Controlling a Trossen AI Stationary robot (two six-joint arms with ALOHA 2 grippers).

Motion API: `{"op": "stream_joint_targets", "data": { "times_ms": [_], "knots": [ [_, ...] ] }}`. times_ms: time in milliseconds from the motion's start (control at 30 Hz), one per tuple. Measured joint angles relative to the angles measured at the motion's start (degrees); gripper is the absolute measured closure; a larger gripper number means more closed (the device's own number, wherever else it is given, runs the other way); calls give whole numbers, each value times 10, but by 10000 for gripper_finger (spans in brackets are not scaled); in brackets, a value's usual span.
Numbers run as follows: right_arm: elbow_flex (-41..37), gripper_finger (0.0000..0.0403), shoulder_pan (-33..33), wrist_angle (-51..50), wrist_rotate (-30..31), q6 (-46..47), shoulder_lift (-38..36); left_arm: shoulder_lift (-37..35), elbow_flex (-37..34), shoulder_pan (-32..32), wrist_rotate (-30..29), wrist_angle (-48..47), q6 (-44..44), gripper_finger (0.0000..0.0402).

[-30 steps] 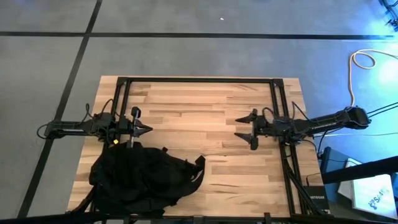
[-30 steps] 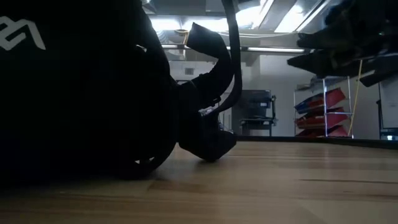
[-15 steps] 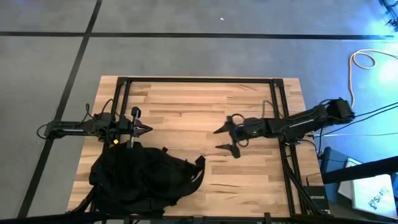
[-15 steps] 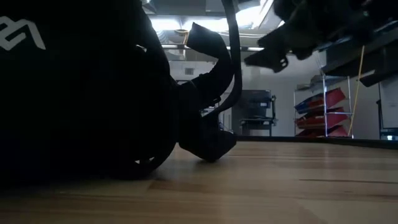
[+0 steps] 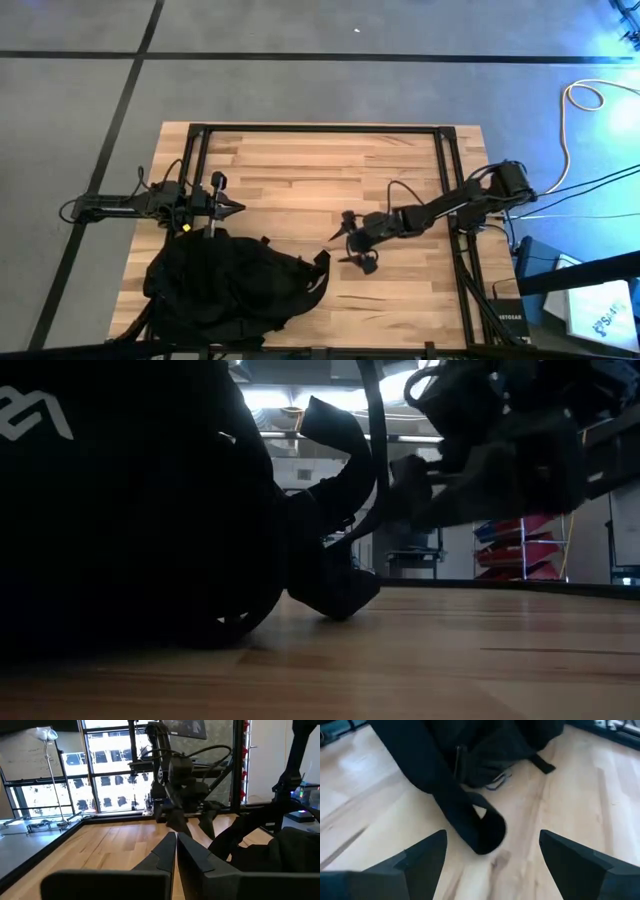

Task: Unpack backpack
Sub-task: Prepare the black backpack

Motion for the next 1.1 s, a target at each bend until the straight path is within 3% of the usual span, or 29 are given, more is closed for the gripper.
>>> {"op": "stream_joint_targets", "data": {
  "times_ms": [533,1100],
  "knots": [
    [131,102,9,19,-45,7,146,1,0,0,0,-3,0,402],
    [171,102,25,29,-86,24,150,1,0,0,0,-40,0,402]
  ]
}}
